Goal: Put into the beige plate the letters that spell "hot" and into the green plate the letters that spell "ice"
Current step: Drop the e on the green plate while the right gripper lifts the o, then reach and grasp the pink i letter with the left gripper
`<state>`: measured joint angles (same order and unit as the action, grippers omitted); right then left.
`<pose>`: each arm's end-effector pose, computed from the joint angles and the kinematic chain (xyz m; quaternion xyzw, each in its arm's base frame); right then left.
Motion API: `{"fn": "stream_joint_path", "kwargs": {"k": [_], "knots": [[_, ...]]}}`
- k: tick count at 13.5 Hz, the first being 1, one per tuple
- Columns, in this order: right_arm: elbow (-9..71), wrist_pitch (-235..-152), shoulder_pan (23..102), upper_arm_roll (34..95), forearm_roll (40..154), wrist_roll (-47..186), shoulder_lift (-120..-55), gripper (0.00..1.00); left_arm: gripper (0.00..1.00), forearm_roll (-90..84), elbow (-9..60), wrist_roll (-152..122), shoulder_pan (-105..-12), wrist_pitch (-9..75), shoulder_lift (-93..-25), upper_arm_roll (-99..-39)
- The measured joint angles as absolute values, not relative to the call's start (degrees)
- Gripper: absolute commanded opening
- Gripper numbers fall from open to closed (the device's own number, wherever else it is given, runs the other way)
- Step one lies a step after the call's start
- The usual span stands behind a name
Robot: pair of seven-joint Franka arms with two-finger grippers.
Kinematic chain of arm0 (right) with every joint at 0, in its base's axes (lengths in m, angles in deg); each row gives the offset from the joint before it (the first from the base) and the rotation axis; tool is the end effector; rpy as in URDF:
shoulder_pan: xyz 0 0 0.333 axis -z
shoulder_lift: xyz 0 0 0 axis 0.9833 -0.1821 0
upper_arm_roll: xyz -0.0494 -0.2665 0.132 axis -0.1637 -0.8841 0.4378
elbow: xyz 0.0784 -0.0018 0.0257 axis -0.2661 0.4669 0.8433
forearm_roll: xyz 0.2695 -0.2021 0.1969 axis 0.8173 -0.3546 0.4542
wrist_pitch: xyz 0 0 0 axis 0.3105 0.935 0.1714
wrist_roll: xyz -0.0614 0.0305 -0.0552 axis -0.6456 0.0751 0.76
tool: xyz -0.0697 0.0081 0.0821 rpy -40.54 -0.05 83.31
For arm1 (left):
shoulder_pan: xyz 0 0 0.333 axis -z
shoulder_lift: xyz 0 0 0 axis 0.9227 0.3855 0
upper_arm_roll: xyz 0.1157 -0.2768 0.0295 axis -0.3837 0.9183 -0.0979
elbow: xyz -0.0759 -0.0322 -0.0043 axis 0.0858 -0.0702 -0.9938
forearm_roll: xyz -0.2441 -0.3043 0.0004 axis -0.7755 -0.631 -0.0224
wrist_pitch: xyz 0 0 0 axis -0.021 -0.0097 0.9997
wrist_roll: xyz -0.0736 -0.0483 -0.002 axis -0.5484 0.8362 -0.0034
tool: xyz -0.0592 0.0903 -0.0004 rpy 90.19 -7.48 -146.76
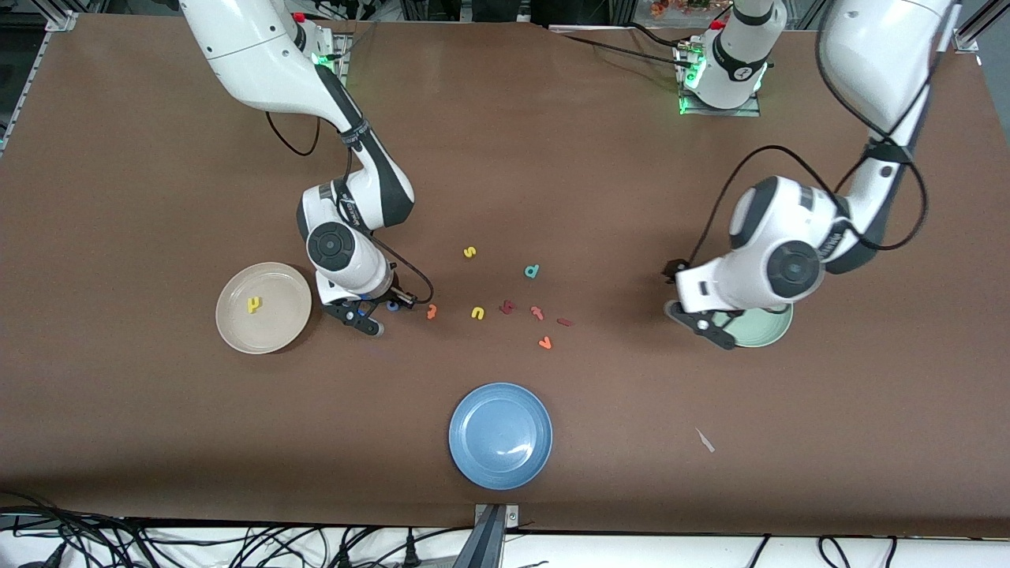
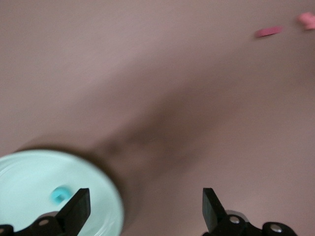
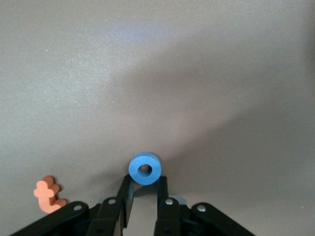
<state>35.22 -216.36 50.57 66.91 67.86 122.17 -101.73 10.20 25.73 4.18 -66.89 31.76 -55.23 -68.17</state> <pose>0.5727 0.2836 0.1675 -0.9726 0.2300 0.0322 0.0120 0.6028 -0.1900 0.2724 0.9528 -0.2837 -0.0992 0.0432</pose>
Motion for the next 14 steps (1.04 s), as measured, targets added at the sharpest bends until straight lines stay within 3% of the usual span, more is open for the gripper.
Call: {"fn": "stream_joint_path", "kwargs": {"k": [5,6,7,8,14], "knots": [[35.2,-216.4,50.6,66.9,67.9,122.2,-101.7,0.18,1.0,10.2,20.0,4.0,-61.7,32.0,-50.8,-68.1],[35.2,-216.4,50.5,66.9,67.9,122.2,-101.7,0.24,1.0,10.2,18.2,4.0,-60.4,32.0,-49.4,-68.1],[35.2,-216.4,50.5,66.9,67.9,122.2,-101.7,0.61,1.0,10.2,16.5,4.0,-58.9,32.1,-48.0,-68.1],[35.1,-216.4,50.5,66.9,67.9,122.2,-101.8,0.84,1.0,10.2,15.1,4.0,-57.5,32.2,-46.7,-68.1],[34.8,-216.4,50.0,66.9,67.8,121.4,-102.0,0.87,1.0,10.2,12.7,9.5,-52.3,37.7,-43.1,-68.2]]}}
